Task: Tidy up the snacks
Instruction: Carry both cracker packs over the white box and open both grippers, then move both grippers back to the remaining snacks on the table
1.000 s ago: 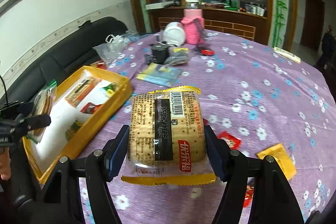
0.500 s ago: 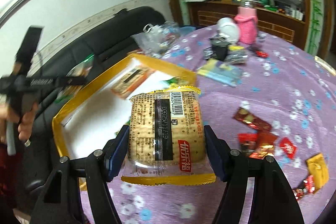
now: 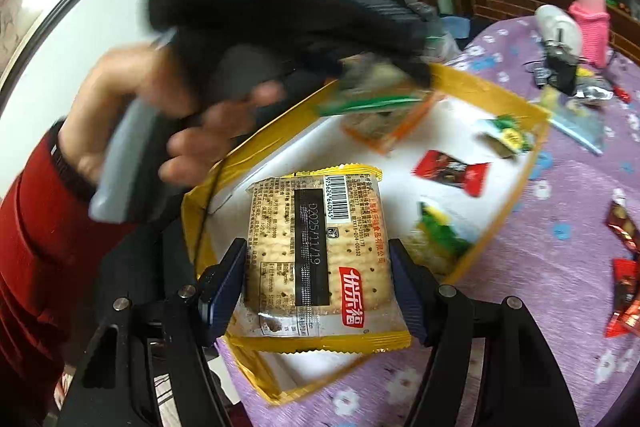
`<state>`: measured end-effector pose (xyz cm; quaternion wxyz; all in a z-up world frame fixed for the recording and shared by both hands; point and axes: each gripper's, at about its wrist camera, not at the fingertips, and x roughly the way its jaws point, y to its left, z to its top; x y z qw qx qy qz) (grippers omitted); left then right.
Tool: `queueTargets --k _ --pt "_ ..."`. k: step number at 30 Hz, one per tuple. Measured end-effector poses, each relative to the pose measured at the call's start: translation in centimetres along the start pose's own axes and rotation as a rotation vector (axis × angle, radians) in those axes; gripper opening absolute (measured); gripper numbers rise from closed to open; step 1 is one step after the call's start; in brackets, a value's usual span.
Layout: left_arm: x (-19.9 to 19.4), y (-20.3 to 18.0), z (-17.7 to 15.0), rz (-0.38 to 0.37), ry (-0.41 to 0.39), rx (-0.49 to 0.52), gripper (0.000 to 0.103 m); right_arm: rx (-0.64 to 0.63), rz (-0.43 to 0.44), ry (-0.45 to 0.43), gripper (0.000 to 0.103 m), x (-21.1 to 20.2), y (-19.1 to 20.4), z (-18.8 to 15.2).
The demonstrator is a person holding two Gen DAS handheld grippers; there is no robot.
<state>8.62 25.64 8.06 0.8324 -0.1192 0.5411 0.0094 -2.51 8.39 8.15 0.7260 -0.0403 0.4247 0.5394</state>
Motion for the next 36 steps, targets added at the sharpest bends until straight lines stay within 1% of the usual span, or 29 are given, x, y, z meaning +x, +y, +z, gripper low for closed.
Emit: queueTargets --k 4,11,16,20,22,25,26,31,36 --pt "2.3 -0.3 0.5 0.025 0.053 0.023 0.077 -0.029 0.003 0.033 0.068 1.6 0.7 -0.1" --pt "3.9 -1.6 0.5 0.031 0.098 0.098 0.077 -0.088 -0.027 0.098 0.068 4.3 1.6 -0.7" --pt "4.8 -2.4 0.9 0.078 0.116 0.149 0.077 -0.14 -0.089 0.108 0.068 5.1 2.5 -0.8" --pt "5.3 -2.9 1.4 0.109 0.12 0.17 0.077 -0.169 -0.17 0.111 0.068 5.8 2.8 -0.8" --pt "5.5 -3.2 1.6 0.128 0.119 0.182 0.078 -0.177 -0.186 0.111 0.068 6.0 2.9 -0.8" --pt "5.6 -3.4 1.6 0.134 0.118 0.185 0.079 -0.199 -0.208 0.114 0.069 6.5 3.4 -0.9" --pt "5.6 -3.3 1.6 0.132 0.117 0.182 0.079 -0.206 -0.211 0.113 0.069 6.2 4.0 -1.7" --pt "5.0 -2.8 1.7 0.122 0.107 0.148 0.08 -0.197 -0.194 0.106 0.069 6.4 4.8 -2.1" --pt "3.5 -2.7 1.7 0.1 0.072 0.123 0.082 -0.172 -0.162 0.068 0.079 4.4 4.5 -2.2"
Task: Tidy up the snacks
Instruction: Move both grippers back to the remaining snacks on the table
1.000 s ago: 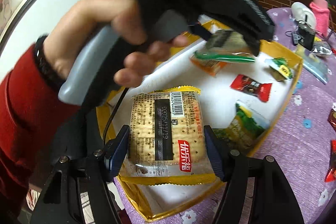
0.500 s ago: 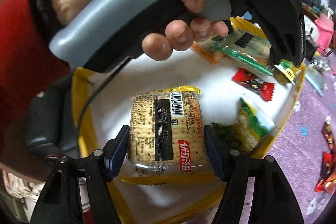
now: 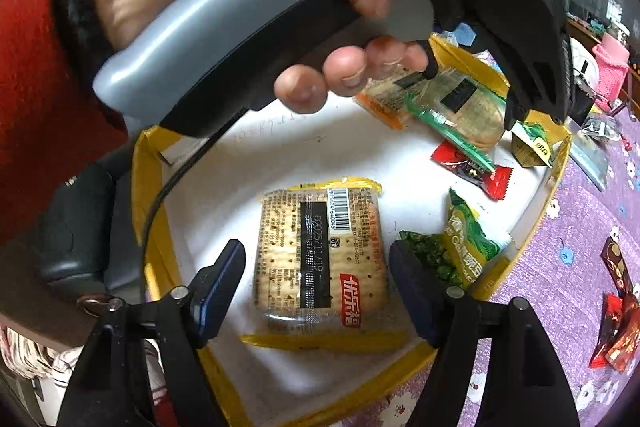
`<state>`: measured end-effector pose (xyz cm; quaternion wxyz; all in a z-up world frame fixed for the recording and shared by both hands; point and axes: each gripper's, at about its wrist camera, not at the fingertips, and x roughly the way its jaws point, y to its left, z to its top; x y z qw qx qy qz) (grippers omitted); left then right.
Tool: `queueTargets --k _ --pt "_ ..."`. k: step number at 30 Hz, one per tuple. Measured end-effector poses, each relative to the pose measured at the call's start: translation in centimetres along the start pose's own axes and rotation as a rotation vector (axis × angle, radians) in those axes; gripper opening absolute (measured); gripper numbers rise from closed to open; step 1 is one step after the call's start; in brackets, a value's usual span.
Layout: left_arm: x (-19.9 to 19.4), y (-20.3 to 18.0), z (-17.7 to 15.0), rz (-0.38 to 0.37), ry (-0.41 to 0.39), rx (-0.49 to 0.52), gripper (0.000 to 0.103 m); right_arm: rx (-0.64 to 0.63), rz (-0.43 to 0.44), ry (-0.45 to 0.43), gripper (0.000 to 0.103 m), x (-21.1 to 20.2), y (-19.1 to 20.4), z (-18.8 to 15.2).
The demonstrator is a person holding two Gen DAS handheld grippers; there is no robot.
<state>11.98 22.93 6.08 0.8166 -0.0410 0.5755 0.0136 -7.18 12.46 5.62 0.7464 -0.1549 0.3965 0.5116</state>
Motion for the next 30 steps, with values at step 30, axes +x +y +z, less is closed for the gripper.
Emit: queueTargets --k 30 --pt "-8.2 -5.4 -8.4 0.011 -0.239 0.012 0.086 0.339 -0.293 -0.139 0.081 -14.7 -16.8 -8.8"
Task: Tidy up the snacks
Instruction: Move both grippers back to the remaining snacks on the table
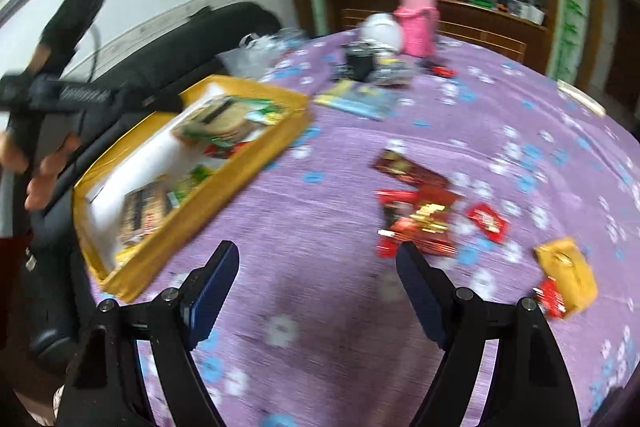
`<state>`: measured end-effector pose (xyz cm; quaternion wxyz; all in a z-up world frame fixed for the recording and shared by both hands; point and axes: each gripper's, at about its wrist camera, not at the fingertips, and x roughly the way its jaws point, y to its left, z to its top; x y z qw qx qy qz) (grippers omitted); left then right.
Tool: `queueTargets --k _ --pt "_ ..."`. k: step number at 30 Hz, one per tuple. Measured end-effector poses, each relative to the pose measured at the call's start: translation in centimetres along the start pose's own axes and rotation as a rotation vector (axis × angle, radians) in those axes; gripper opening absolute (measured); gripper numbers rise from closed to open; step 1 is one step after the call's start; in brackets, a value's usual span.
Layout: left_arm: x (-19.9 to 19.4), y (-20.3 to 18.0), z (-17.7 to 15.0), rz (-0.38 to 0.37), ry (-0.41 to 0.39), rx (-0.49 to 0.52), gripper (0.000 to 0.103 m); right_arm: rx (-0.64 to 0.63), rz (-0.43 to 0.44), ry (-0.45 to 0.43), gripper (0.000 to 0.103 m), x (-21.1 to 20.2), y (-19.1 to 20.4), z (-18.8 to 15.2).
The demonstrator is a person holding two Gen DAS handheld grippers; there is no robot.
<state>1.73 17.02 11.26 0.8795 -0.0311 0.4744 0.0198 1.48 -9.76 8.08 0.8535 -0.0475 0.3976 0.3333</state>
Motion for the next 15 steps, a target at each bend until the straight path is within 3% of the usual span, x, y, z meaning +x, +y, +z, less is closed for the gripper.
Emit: queueTargets --k 7,15 --pt "0.1 -3.9 -0.2 -0.046 0.009 0.074 0.087 0.144 -0.124 -0.006 0.081 -2.8 -7.1 -1.6" --pt "1.5 -8.1 0.1 -0.096 0.043 0.13 0.088 0.247 -0.198 -0.015 0.081 -4.8 -11.7 -3.0"
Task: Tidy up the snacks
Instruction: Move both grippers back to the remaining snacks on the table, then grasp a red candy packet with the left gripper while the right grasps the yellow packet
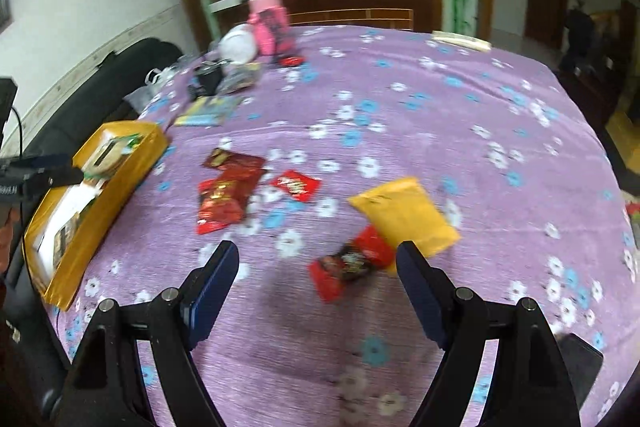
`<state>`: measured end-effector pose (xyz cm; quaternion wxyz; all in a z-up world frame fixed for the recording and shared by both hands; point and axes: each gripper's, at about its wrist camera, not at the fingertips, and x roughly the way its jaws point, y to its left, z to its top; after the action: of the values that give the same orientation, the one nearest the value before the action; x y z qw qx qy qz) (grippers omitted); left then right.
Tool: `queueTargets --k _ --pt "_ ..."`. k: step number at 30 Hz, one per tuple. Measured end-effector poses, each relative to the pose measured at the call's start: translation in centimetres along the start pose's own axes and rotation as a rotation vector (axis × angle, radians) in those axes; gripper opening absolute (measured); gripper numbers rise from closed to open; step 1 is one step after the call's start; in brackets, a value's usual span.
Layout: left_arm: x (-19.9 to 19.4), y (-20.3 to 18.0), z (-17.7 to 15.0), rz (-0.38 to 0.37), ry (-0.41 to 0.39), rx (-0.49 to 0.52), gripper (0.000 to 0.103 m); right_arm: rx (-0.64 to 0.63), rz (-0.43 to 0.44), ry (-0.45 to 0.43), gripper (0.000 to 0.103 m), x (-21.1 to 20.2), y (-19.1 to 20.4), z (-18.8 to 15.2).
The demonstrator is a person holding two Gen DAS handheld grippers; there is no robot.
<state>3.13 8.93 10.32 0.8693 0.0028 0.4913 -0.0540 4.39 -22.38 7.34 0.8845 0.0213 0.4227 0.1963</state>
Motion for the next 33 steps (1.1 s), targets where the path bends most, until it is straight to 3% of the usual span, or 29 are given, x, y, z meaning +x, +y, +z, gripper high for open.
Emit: queueTargets --k 6,15,29,31,33 --pt "1.3 -3.4 1.1 -0.038 0.027 0.048 0.088 0.066 -0.029 0.0 0.081 0.0 -2.6 0.5" --pt "5.5 -8.2 3.6 -0.095 0.104 0.063 0.087 0.05 -0.06 0.056 0.081 3.5 -4.1 2.5" --pt "12.2 -10.9 5.9 -0.062 0.178 0.034 0.06 -0.053 -0.107 0.088 0.079 6.7 -4.4 2.7" --pt "12.6 -11.2 5.9 -0.063 0.188 0.04 0.055 -0.058 -0.113 0.105 0.074 7.1 -4.5 2.5" --pt "12.8 -11.4 5.8 -0.061 0.195 0.051 0.049 -0.055 -0.116 0.13 0.062 7.5 -4.7 2.2"
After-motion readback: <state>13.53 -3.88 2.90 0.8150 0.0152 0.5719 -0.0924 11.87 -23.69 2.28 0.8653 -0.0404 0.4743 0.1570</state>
